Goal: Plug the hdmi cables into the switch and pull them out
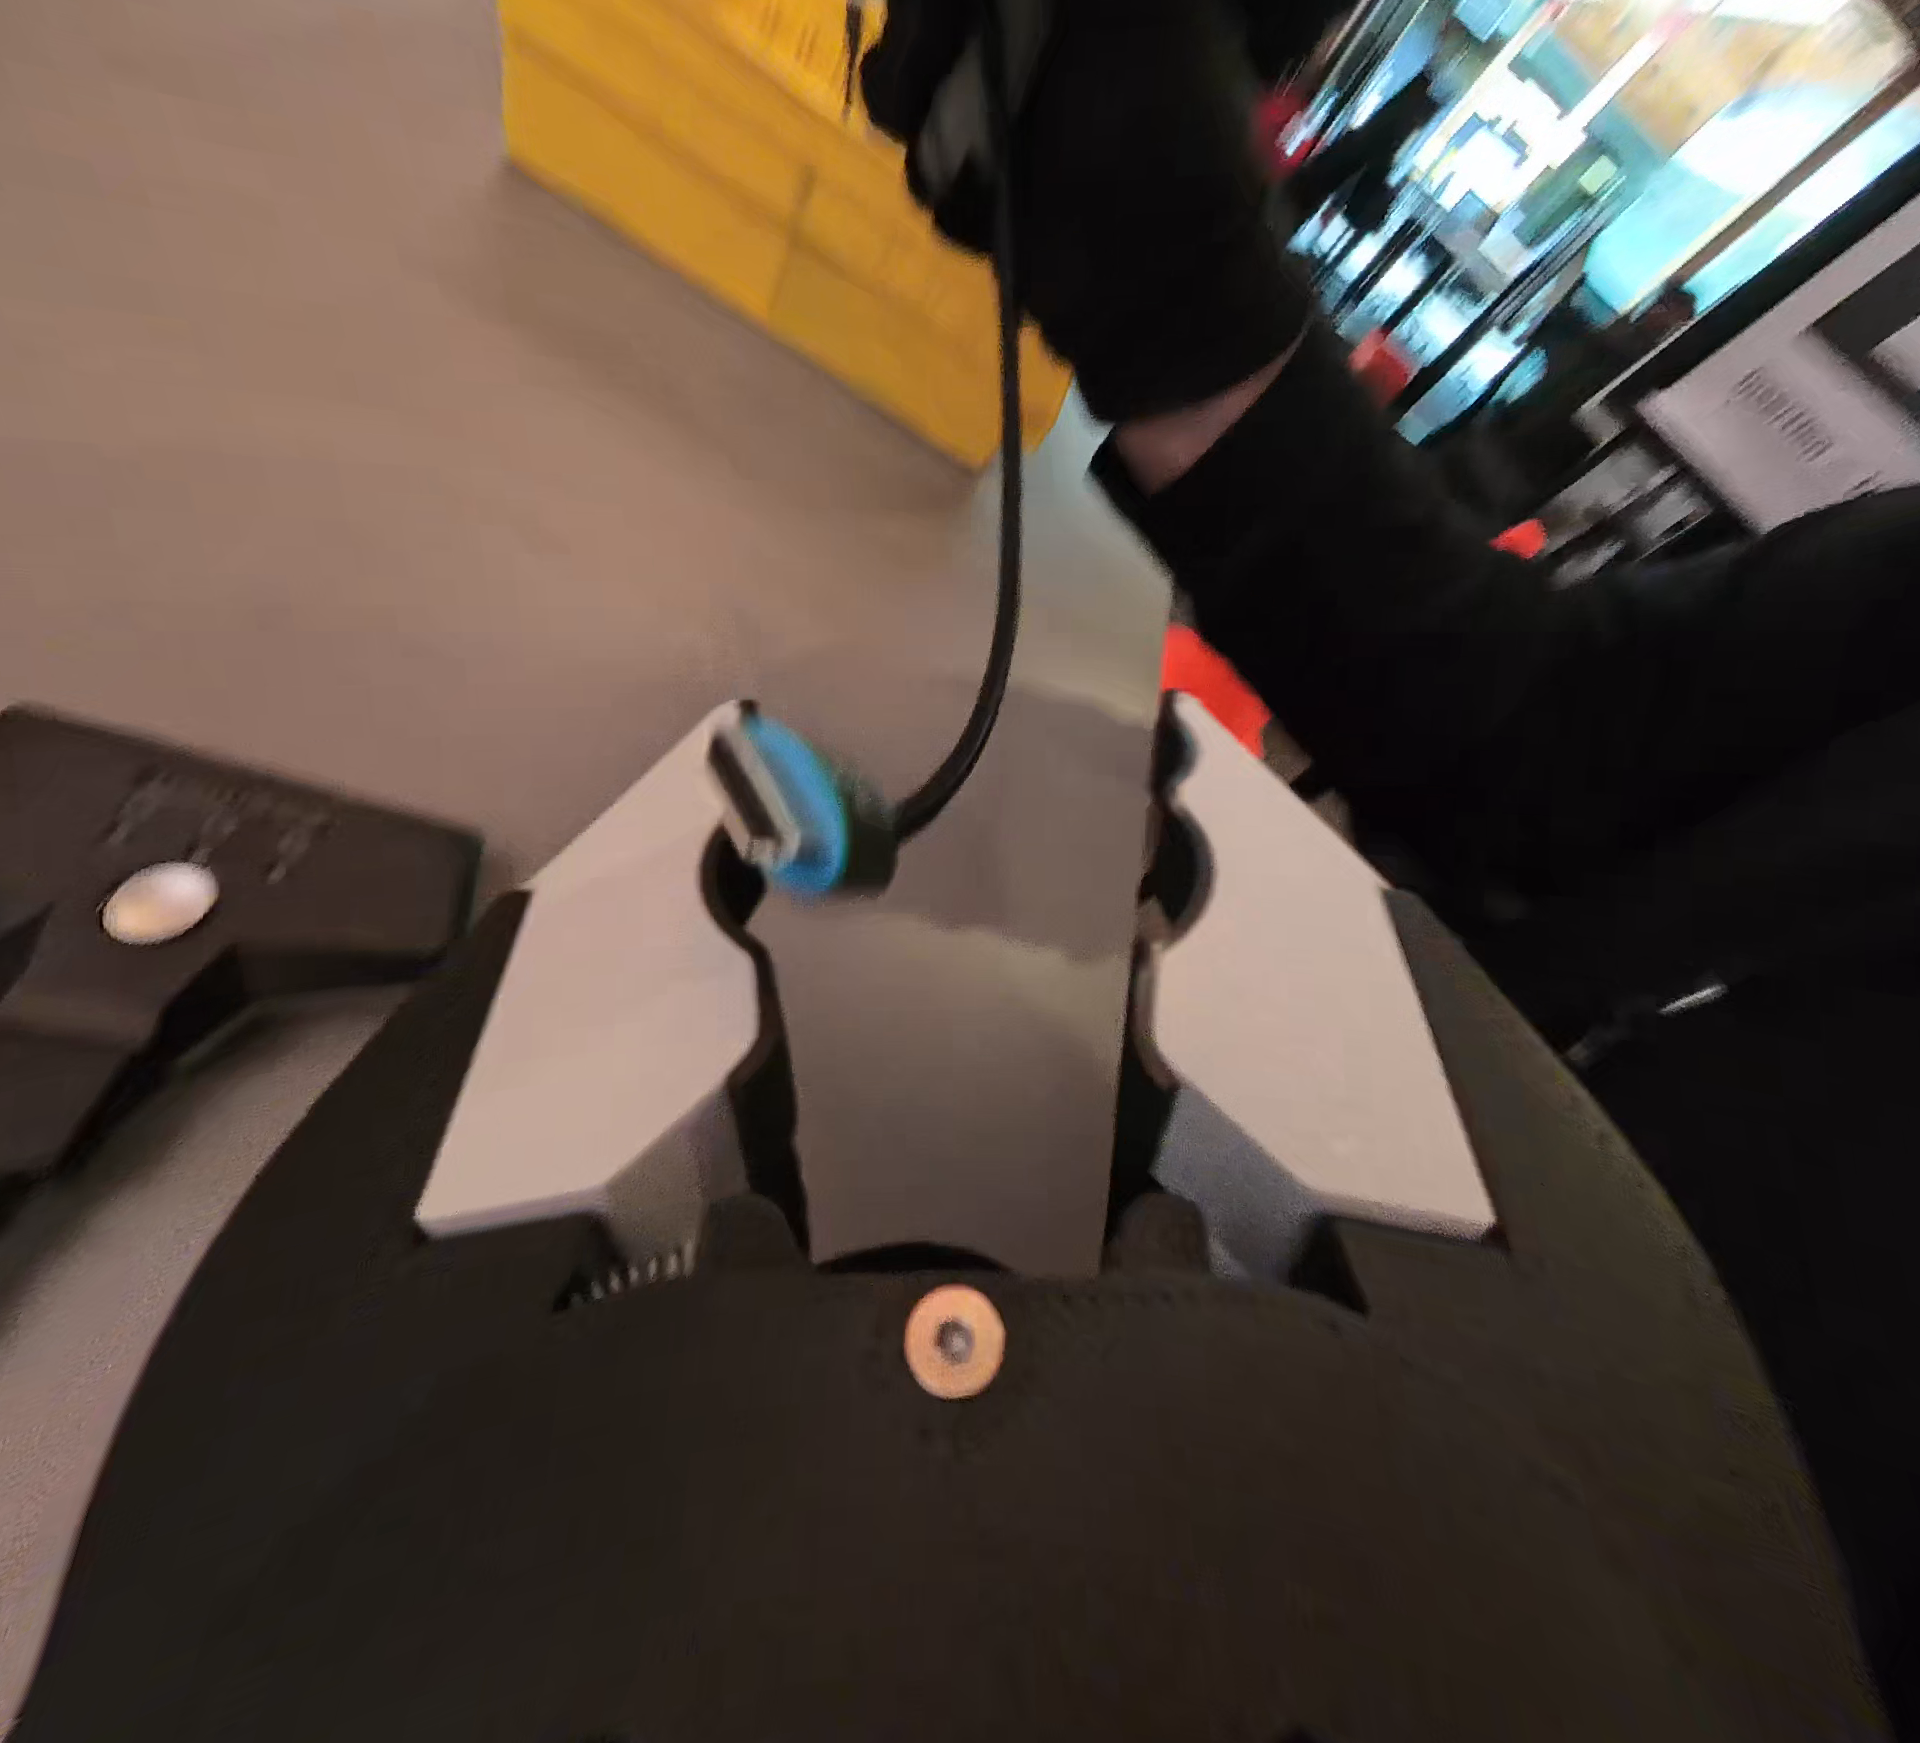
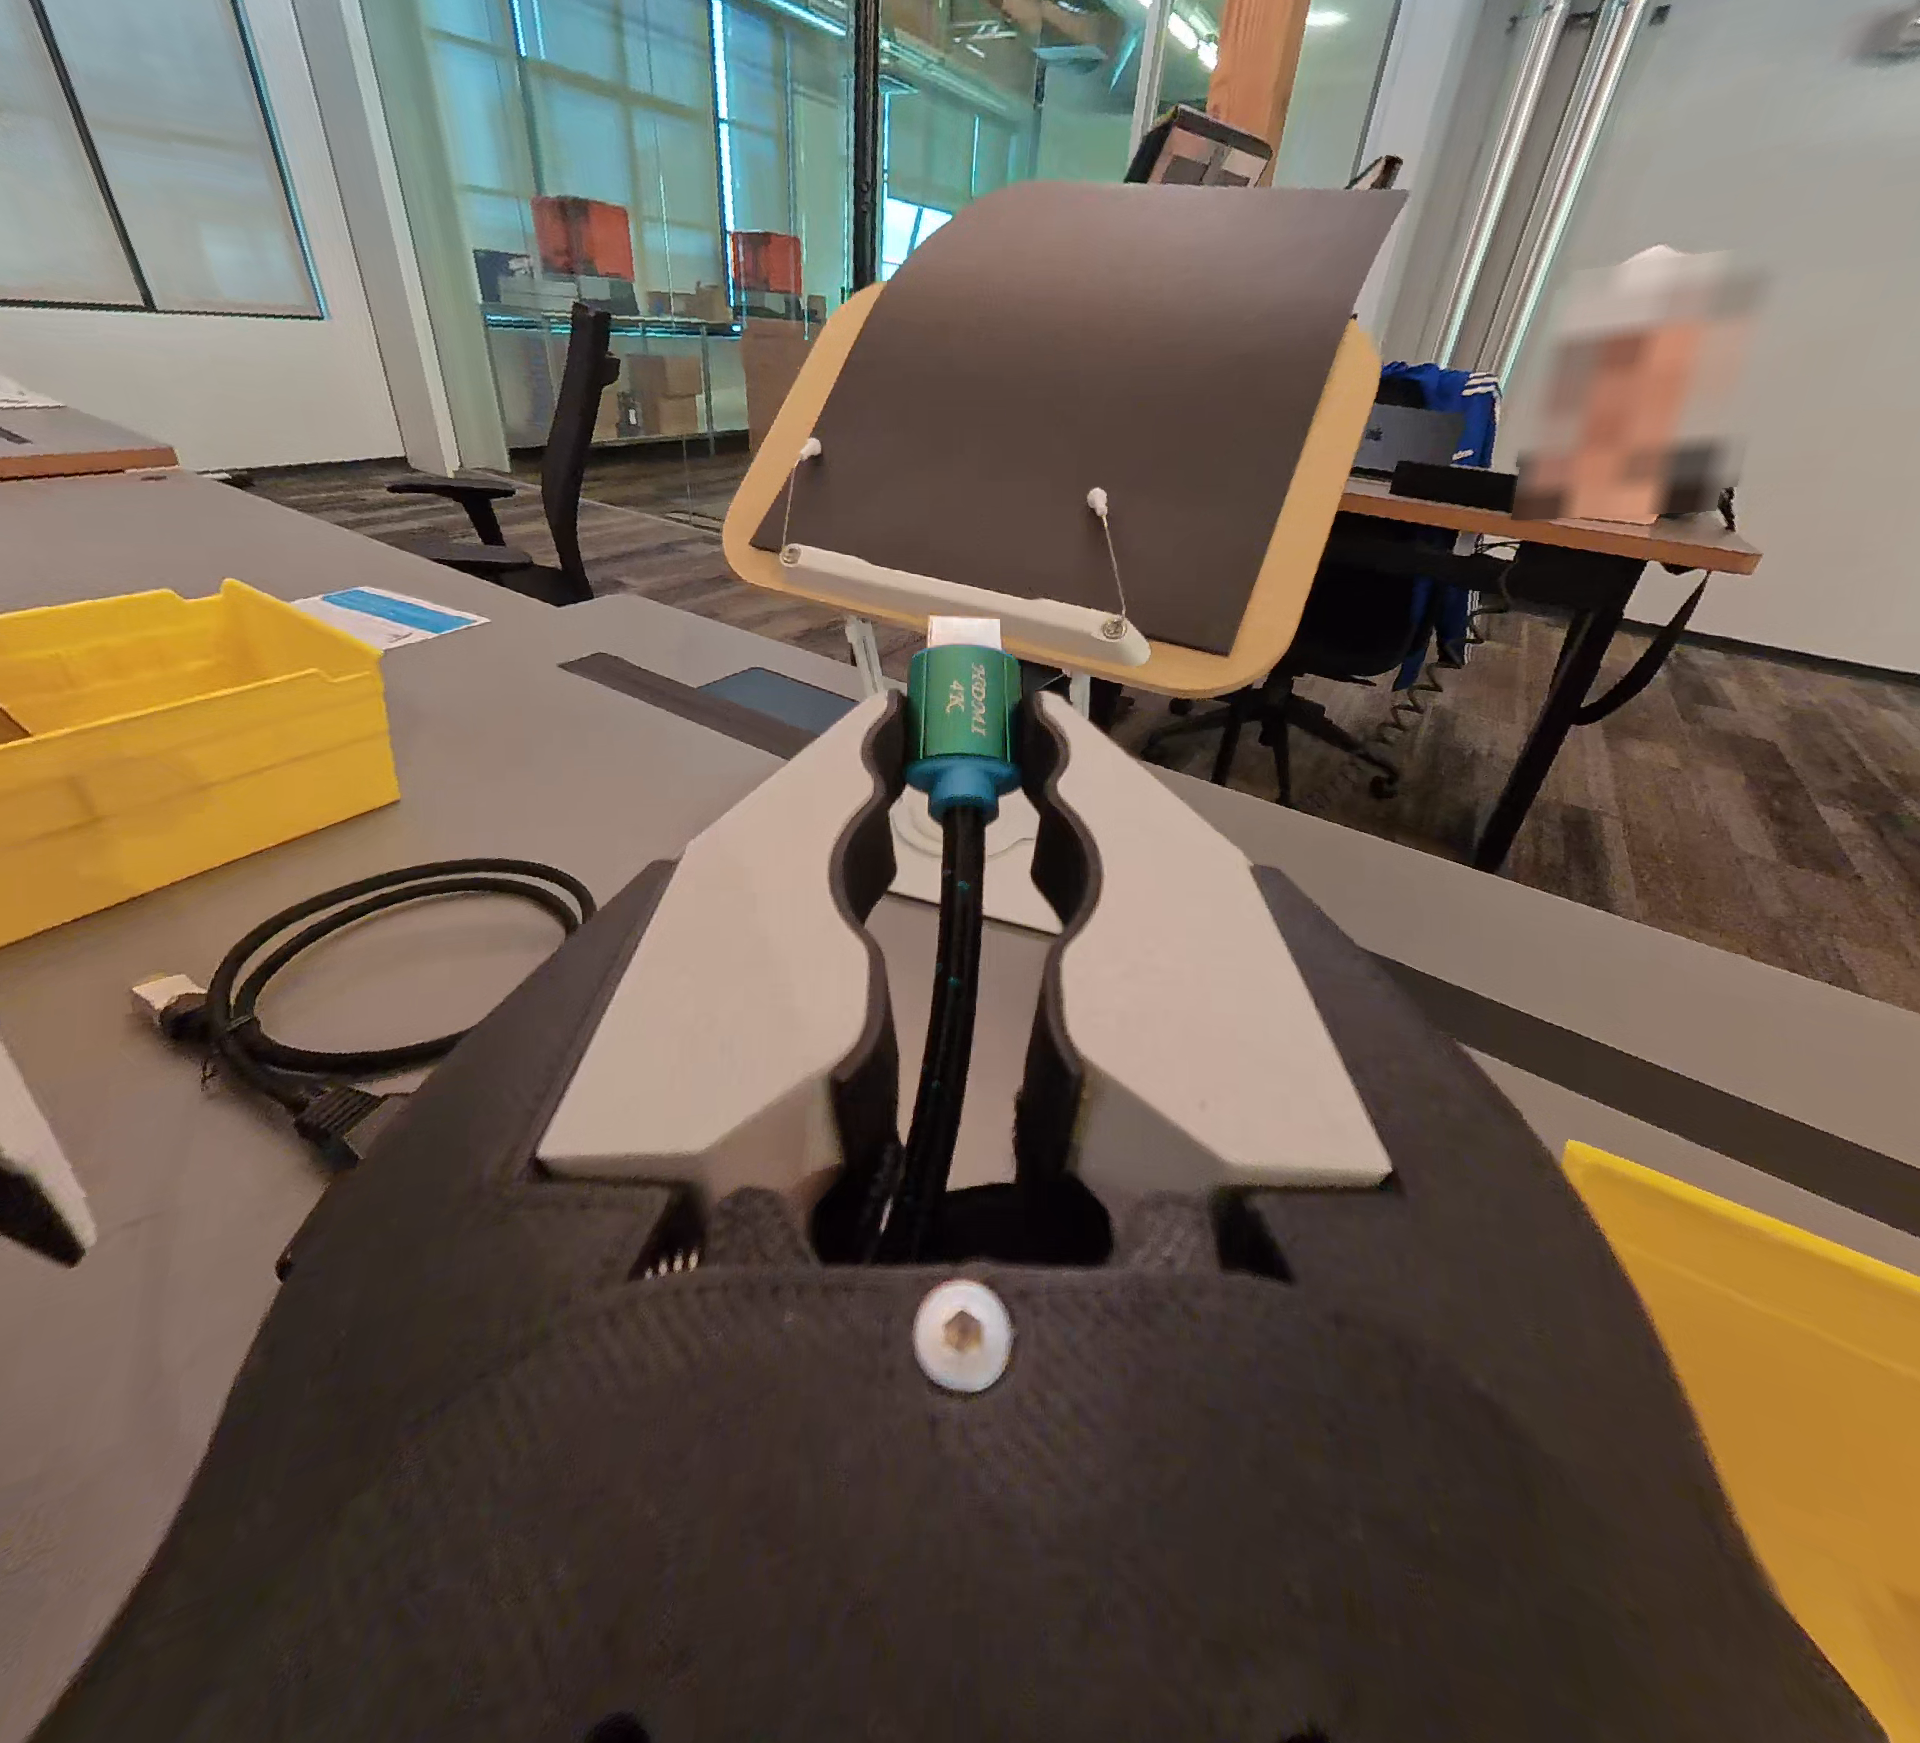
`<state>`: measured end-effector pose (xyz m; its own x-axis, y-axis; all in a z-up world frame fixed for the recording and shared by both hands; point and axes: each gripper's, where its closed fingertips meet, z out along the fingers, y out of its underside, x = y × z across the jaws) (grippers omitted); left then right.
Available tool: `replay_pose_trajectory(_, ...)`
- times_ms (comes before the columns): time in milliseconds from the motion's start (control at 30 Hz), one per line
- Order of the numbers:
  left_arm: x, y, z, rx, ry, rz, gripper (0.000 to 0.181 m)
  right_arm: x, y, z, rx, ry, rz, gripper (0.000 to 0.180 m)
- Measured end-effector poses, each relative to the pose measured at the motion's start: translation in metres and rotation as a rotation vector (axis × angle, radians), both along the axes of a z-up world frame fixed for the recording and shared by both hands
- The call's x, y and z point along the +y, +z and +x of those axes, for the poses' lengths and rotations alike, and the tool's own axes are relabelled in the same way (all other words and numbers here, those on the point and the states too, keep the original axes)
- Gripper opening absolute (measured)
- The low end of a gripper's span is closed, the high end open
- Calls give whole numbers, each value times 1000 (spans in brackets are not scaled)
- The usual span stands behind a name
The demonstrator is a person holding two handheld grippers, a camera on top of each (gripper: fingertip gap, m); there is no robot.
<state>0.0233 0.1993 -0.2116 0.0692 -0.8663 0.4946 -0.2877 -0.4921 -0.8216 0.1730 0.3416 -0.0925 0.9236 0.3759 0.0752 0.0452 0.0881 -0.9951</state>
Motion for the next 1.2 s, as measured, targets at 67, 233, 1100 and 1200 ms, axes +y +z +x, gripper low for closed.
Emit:
replay_pose_trajectory(67,1,15,5,-92,-4,-30,31,-1,1,-6,-2,4,7,19)
replay_pose_trajectory(233,5,20,3,-112,18,-18,5,-1,1,-12,9,26,14,19)
replay_pose_trajectory(1100,72,119,-42,-185,197,209,0,-109,-120,-118,-578,894,-488,50)
replay_pose_trajectory(1200,78,142,-48,-175,209,262,0,-116,-149,-124,-724,913,-554,49)
